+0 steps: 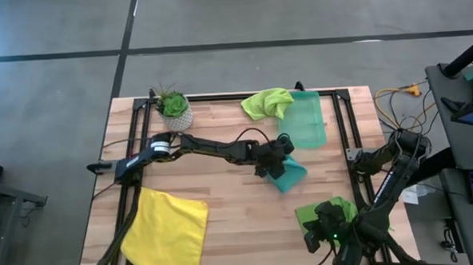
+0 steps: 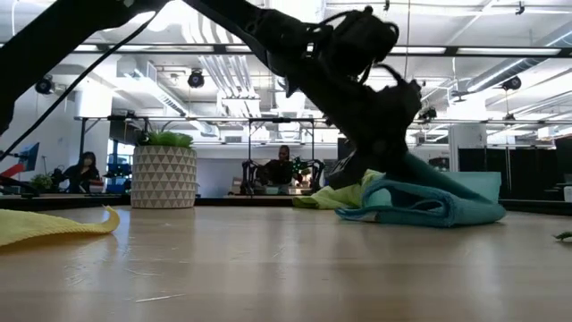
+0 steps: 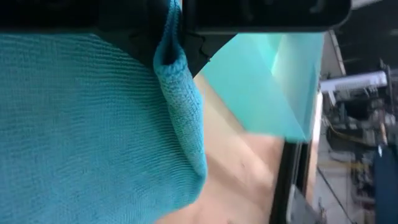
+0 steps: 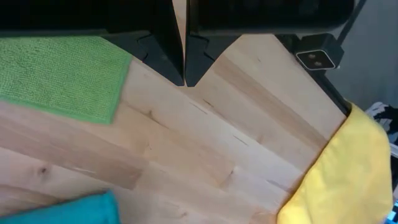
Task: Fold microfiber towels
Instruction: Fold the blue towel
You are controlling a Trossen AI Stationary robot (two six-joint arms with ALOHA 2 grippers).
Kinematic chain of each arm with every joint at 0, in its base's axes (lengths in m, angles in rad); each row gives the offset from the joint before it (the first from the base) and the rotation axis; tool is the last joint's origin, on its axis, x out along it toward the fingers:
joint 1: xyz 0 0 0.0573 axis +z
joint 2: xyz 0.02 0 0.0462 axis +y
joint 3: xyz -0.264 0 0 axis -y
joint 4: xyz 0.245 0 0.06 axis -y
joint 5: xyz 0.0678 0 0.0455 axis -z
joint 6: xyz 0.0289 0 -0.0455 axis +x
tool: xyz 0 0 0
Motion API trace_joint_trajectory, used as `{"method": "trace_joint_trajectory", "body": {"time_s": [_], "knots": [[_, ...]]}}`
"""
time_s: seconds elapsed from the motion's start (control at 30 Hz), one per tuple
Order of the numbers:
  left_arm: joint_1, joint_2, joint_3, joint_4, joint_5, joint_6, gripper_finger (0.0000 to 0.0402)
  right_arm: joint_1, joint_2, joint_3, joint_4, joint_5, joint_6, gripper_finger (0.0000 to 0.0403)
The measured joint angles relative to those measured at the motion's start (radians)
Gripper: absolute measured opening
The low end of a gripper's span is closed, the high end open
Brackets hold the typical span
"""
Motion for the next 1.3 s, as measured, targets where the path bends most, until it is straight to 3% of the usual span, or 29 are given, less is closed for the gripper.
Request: {"method": "trace_joint_trajectory", "body": {"time_s": [0.13, 0.37, 0.53, 0.7, 0.8, 0.9, 0.97, 1.07, 1.13, 1.3], "knots": [[0.025, 0.0, 0.004, 0.006, -0.032, -0.037, 0.0036, 0.0, 0.0, 0.0, 0.0, 0.0, -0.001, 0.0009], [0.055, -0.009, 0.001, 0.0, -0.058, -0.038, 0.0134, 0.0, 0.0, 0.0, 0.0, 0.0, -0.003, 0.0009], [0.059, -0.029, -0.002, 0.001, -0.163, -0.037, 0.0194, 0.0, 0.0, 0.0, -0.013, 0.004, -0.01, 0.0008], [0.059, -0.049, -0.006, -0.003, -0.252, -0.046, 0.0218, -0.006, 0.0, 0.0, -0.04, 0.008, -0.013, 0.0009], [0.059, -0.062, -0.007, -0.054, -0.285, -0.257, 0.0213, -0.013, 0.0, 0.0, -0.054, 0.025, -0.017, 0.0009], [0.054, -0.096, 0.017, -0.277, -0.242, -0.599, 0.02, -0.02, -0.004, 0.0, -0.068, 0.05, -0.018, 0.0008], [0.052, -0.124, 0.019, -0.389, -0.111, -0.821, 0.0187, -0.027, -0.012, 0.0, -0.075, 0.063, -0.019, 0.0009], [0.065, -0.154, -0.015, -0.407, 0.178, -1.088, 0.0157, -0.035, -0.02, 0.0, -0.1, 0.095, -0.026, 0.0009], [0.067, -0.157, -0.031, -0.336, 0.283, -1.206, 0.0129, -0.04, -0.026, 0.0, -0.126, 0.116, -0.031, 0.0009], [0.057, -0.142, -0.065, -0.234, 0.29, -1.298, 0.0032, -0.053, -0.053, -0.002, -0.181, 0.129, -0.047, 0.0009]]}}
